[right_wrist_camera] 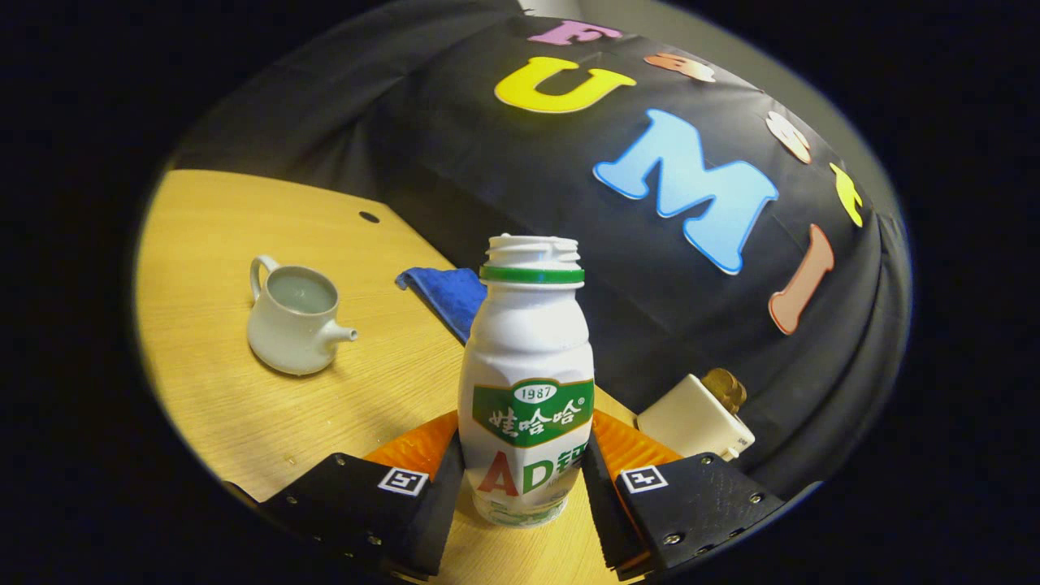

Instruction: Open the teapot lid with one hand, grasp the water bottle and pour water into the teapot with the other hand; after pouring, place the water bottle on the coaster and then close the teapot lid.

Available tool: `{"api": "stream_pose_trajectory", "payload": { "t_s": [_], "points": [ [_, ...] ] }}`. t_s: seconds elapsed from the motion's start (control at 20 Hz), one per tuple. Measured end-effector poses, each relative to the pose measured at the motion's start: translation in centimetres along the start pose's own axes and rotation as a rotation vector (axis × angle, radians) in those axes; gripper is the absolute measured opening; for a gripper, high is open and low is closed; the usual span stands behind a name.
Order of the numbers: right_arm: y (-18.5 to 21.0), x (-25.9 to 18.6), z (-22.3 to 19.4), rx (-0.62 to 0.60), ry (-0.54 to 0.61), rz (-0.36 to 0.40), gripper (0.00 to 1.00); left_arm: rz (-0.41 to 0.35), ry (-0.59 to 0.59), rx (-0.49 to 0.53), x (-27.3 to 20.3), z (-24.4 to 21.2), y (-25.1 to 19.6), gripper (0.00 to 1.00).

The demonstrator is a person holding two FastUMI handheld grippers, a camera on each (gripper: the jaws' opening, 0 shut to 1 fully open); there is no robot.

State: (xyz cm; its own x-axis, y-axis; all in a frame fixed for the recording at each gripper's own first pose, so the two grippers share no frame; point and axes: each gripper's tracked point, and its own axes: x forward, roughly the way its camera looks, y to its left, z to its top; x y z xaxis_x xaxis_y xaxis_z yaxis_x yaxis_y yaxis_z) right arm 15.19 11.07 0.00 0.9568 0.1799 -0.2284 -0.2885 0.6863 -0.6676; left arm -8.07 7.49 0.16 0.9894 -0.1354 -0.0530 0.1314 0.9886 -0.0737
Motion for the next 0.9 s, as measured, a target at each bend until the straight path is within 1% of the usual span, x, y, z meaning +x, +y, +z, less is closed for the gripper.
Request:
{"api": "stream_pose_trajectory", "payload": {
  "t_s": [0.05, 0.1, 0.15, 0.2, 0.25, 0.45, 0.5, 0.55, 0.6, 0.9],
  "points": [
    [0.3, 0.4, 0.5, -0.041, -0.002, 0.004, 0.71, -0.004, 0.005, -0.001, -0.3, -0.2, 0.0, 0.16],
    [0.5, 0.6, 0.8, -0.083, -0.003, 0.007, 0.71, -0.005, 0.005, -0.002, -0.6, -0.3, 0.1, 0.12],
    [0.8, 0.9, 1.0, -0.121, -0.001, 0.007, 0.71, -0.003, 0.0, -0.001, -0.9, -0.2, 0.1, 0.17],
    [1.0, 1.1, 1.2, -0.161, 0.002, 0.009, 0.72, 0.0, -0.005, 0.002, -1.2, -0.1, 0.2, 0.16],
    [1.2, 1.5, 1.2, -0.203, 0.007, 0.011, 0.72, 0.003, -0.009, 0.007, -1.5, 0.1, 0.3, 0.12],
    [1.2, 1.8, 1.7, -0.379, 0.011, 0.012, 0.71, 0.004, -0.015, 0.043, -1.9, 0.3, 0.1, 0.12],
    [1.3, 2.0, 1.9, -0.423, 0.01, 0.008, 0.72, 0.005, -0.015, 0.053, -1.9, 0.3, 0.1, 0.16],
    [1.3, 2.3, 1.8, -0.468, 0.013, 0.004, 0.71, 0.004, -0.014, 0.06, -1.9, 0.1, 0.1, 0.12],
    [1.3, 2.4, 1.9, -0.511, 0.013, 0.001, 0.71, 0.004, -0.011, 0.063, -2.0, 0.0, 0.0, 0.16],
    [1.6, 2.9, 3.4, -0.663, -0.02, -0.017, 0.71, 0.012, 0.006, 0.053, -2.1, -0.7, 0.4, 0.16]
  ]
}}
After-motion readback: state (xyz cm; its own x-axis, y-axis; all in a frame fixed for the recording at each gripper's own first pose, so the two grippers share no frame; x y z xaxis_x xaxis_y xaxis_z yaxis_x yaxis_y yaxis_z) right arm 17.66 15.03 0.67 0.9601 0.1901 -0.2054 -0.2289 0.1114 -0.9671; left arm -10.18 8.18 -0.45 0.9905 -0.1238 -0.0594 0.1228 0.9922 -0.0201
